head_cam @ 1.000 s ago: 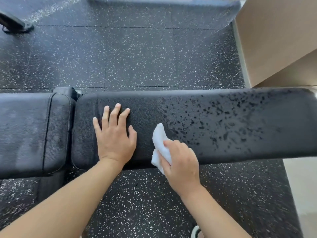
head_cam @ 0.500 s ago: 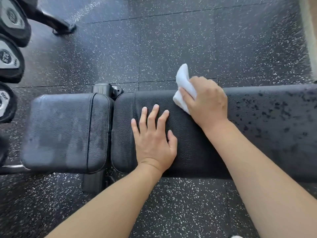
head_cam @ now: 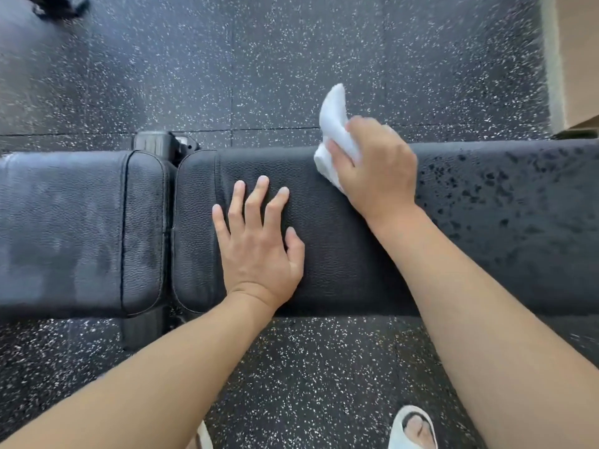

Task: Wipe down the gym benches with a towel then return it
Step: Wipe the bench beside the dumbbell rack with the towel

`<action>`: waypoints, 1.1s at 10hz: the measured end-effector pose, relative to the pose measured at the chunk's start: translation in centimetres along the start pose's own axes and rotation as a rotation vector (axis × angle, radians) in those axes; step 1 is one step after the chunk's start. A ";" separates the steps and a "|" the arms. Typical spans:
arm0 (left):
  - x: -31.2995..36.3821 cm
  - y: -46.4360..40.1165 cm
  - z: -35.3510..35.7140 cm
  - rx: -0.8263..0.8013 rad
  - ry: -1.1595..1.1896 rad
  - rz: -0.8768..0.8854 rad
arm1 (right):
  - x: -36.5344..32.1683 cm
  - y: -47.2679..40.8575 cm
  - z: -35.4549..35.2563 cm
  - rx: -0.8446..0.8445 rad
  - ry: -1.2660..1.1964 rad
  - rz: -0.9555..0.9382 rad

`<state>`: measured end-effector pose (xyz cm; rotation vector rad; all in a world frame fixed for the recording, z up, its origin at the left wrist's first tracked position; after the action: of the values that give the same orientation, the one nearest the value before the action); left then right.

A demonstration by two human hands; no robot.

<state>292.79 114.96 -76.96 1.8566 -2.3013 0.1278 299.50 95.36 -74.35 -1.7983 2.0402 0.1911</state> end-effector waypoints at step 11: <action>0.2 0.1 0.0 0.010 0.029 0.000 | -0.2 18.9 -2.4 -0.073 -0.040 -0.026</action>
<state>292.63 114.81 -76.87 1.8475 -2.2853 0.1657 280.60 97.63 -75.19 -1.8484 2.0055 0.2955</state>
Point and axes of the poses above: each hand's wrist, its own y-axis away from the middle knuckle, its own z-axis out of the palm, x = y × z, the point moved 3 cm from there along -y, towards the middle knuckle, and after that the axes turned 6 degrees about -x, right-handed, at the moved point
